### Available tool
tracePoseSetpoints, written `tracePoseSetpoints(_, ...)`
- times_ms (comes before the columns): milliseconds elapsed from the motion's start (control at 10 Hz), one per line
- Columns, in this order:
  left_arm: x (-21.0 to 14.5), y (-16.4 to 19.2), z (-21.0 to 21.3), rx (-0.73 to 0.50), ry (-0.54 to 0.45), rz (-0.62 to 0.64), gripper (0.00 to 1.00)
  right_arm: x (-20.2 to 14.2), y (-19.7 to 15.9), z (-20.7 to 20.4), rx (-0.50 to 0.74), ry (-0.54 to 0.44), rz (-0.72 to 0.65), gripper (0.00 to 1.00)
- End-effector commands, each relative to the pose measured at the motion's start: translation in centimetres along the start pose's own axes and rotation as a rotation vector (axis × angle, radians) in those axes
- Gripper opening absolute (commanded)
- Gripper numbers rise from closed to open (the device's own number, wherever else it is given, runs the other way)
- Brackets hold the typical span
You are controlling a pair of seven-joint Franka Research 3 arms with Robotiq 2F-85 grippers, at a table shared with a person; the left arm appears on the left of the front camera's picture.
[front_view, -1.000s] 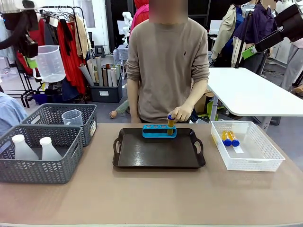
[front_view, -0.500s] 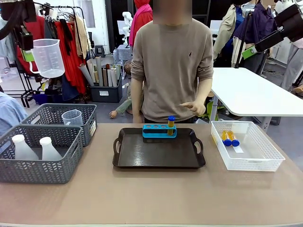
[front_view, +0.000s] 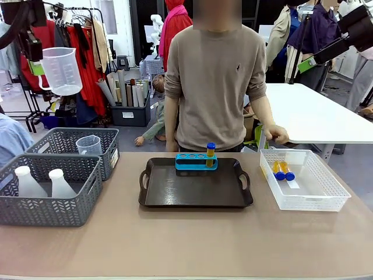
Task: Prepare the laboratory tools.
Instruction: Pick up one Large Measuring Cup and place it on the Handle tray.
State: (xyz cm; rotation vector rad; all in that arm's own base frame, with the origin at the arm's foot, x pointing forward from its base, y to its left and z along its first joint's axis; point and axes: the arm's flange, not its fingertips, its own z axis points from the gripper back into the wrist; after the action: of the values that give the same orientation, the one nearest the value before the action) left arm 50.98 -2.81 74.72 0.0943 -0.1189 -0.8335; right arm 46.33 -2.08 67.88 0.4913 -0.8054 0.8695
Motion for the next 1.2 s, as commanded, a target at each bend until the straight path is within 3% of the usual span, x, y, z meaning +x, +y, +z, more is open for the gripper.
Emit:
tracePoseSetpoints(0, 0.7, -3.5, 2.4, -0.014, -0.04, -0.158, 0.0, 0.1, 0.2, 0.0, 0.005, -0.007, 0.001, 1.0)
tracePoseSetpoints(600, 9.0, -14.2, 1.8, 0.009, -0.035, -0.562, 0.0, 0.1, 0.2, 0.0, 0.005, -0.007, 0.001, 1.0)
tracePoseSetpoints(700, 10.6, -15.4, 0.7, -0.002, -0.059, -0.616, 0.0, 0.1, 0.2, 0.0, 0.005, -0.007, 0.001, 1.0)
tracePoseSetpoints(1100, 18.1, -18.6, -7.7, -0.019, -0.001, -0.809, 0.0, 0.1, 0.2, 0.0, 0.005, -0.007, 0.001, 1.0)
